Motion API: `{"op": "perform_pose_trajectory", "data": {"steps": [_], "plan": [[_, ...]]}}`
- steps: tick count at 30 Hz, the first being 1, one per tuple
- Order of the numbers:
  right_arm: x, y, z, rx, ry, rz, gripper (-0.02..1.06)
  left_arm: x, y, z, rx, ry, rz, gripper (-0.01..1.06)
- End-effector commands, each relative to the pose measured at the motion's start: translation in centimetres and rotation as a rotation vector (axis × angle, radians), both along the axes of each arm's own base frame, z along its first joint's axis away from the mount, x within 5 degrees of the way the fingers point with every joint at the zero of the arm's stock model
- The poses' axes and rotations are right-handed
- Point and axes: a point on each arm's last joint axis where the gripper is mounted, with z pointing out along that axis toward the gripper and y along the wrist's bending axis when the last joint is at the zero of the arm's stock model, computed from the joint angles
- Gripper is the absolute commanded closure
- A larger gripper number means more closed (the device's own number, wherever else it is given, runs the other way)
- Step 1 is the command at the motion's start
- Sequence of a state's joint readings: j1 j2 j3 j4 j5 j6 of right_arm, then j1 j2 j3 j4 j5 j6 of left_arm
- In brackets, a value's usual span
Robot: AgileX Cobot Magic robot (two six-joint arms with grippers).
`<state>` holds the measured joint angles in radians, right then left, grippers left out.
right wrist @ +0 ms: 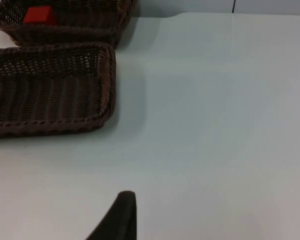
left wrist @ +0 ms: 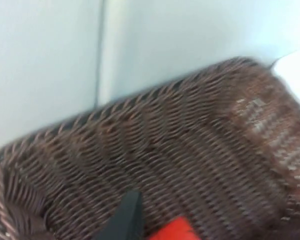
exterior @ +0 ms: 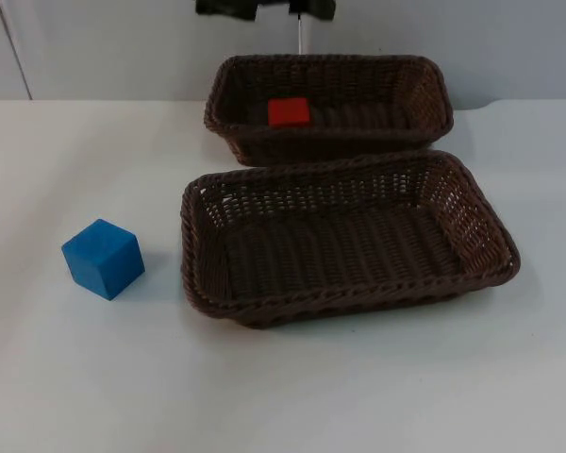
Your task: Pick up one cube with the left hand and place it into the upper basket. Pick up one cube with the right hand and place it into the lower basket.
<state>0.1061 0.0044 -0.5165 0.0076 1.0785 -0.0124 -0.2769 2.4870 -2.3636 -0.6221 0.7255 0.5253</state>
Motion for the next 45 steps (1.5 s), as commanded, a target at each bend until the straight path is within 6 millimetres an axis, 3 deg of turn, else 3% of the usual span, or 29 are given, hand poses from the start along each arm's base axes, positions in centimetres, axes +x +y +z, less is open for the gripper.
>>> {"op": "perform_pose_trajectory", "data": {"steps": [1,9,18,38,45], "plan": [[-0.1,0.0,0.0,-0.002,-0.004,-0.004,-0.01,-0.9,0.0,2.5,-0.006,-0.008,-0.028,0.0],[-0.1,0.0,0.0,-0.002,-0.004,-0.004,-0.01,-2.8,0.9,8.1,0.038,-0.083,-0.025,0.0],[-0.1,0.0,0.0,-0.002,-0.004,-0.004,-0.01,-5.4,2.2,11.2,0.109,-0.087,0.005,0.0],[-0.1,0.0,0.0,0.0,-0.004,-0.003,-0.01,-11.2,4.2,13.5,0.137,-0.076,0.04,0.0],[-0.1,0.0,0.0,0.0,-0.004,-0.003,-0.01,-15.1,5.8,13.6,0.118,-0.13,0.11,0.0]]}}
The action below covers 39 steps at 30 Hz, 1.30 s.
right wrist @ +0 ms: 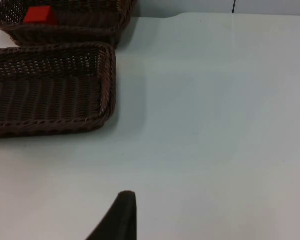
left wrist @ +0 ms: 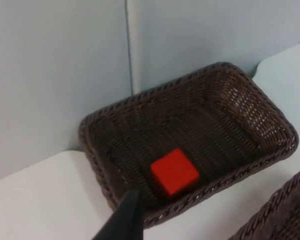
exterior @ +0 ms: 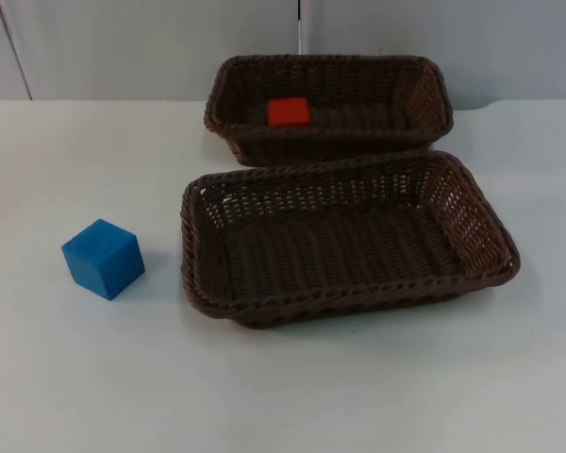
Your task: Pick up one cube with the left hand and place it into the upper basket. Pick up one cube with the right hand and place it into the lower basket.
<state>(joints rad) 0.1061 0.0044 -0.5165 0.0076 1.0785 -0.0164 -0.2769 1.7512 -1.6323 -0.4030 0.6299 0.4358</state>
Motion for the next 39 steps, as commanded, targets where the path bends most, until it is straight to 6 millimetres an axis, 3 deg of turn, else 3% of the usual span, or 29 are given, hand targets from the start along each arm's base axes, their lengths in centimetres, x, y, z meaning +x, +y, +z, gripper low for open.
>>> {"op": "perform_pose_trajectory", "data": {"steps": [1,23,39], "plan": [[-0.1,0.0,0.0,0.003,-0.004,-0.005,-0.01,-1.5,0.5,0.5,-0.012,-0.038,0.023,0.0],[-0.1,0.0,0.0,0.003,-0.004,-0.005,-0.01,-11.1,4.0,-1.3,-0.118,-0.058,0.169,0.0],[-0.1,0.0,0.0,0.003,-0.004,-0.005,-0.01,-18.2,6.1,-2.5,-0.139,-0.105,0.183,0.0]]}}
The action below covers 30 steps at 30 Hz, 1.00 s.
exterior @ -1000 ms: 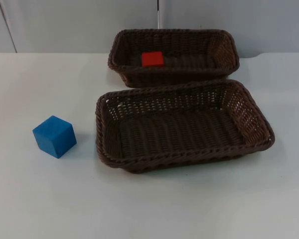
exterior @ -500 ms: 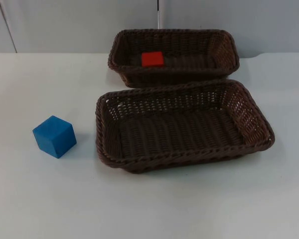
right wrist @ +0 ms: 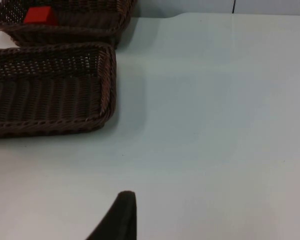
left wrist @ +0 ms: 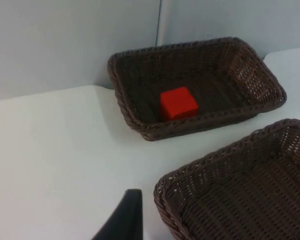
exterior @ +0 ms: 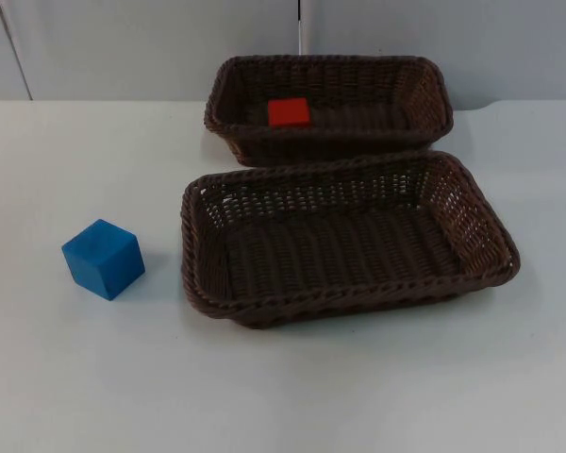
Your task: Pick up one cube with the left hand and place it into the upper basket. Pick up one cube with the right hand and place it into the lower basket.
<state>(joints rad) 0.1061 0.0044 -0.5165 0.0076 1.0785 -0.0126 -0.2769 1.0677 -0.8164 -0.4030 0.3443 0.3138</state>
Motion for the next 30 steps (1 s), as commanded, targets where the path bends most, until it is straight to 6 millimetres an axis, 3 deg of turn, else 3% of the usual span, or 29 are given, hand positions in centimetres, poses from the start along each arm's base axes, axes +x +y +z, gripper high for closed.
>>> {"op": "perform_pose_trajectory", "data": {"steps": [1,16,30], "plan": [[-0.1,0.0,0.0,0.0,-0.004,-0.003,-0.01,-1.4,0.4,0.3,-0.023,-0.037,0.01,0.0],[-0.1,0.0,0.0,0.0,-0.004,-0.003,-0.01,-7.8,1.9,2.7,-0.008,-0.13,-0.05,0.0],[-0.1,0.0,0.0,0.0,-0.004,-0.003,-0.01,-13.7,3.7,-1.6,0.028,-0.171,-0.056,0.0]]}}
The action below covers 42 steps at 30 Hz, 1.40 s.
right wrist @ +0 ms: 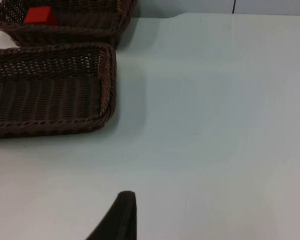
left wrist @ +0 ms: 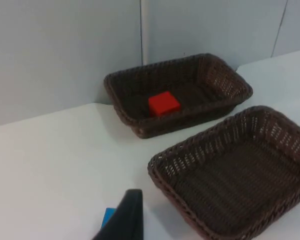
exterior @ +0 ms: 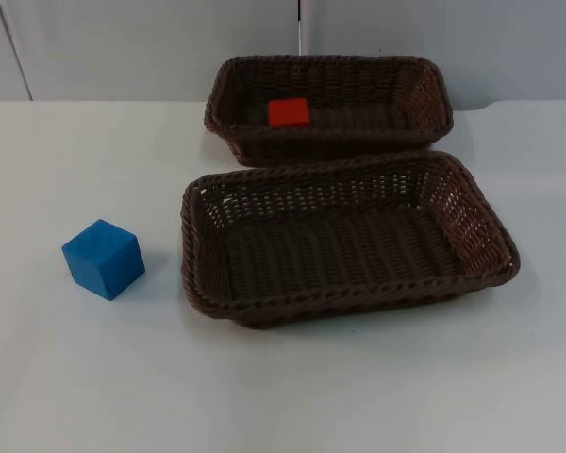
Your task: Pick up one cube with the left hand and place it into the upper basket. Pick up one cube with the right hand and place it into the lower basket.
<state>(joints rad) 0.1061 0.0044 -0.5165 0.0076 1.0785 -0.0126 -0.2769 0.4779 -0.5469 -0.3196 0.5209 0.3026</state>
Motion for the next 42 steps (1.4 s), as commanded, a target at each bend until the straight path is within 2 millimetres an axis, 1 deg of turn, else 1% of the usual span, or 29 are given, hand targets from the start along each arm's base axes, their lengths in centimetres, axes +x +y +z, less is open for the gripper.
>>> {"op": "perform_pose_trajectory", "data": {"steps": [1,2,6,11,19,37,40,42], "plan": [[-0.1,0.0,0.0,0.0,-0.004,-0.003,-0.01,-1.3,0.4,-0.7,-0.004,-0.008,0.006,0.0],[-0.1,0.0,0.0,0.0,-0.004,-0.003,-0.01,-1.3,0.4,-0.7,-0.004,-0.008,0.006,0.0],[-0.1,0.0,0.0,0.0,-0.004,-0.003,-0.01,-2.4,0.8,-1.0,-0.012,-0.002,0.016,0.0],[-0.1,0.0,0.0,0.0,-0.004,-0.003,-0.01,-2.9,1.0,-1.2,0.01,0.014,0.013,0.0],[-0.1,0.0,0.0,0.0,-0.004,-0.003,-0.01,-2.8,1.0,-1.7,0.022,0.035,0.02,0.0],[0.0,-0.1,0.0,-0.008,-0.007,-0.009,-0.01,-2.8,1.0,-1.7,0.018,0.034,0.019,0.0],[0.8,0.0,0.4,-0.015,0.026,-0.007,-0.01,-2.8,1.0,-1.7,0.016,0.034,0.019,0.0],[1.5,0.1,1.4,-0.013,0.021,-0.002,-0.01,-2.8,1.0,-1.7,0.016,0.034,0.019,0.0]]}}
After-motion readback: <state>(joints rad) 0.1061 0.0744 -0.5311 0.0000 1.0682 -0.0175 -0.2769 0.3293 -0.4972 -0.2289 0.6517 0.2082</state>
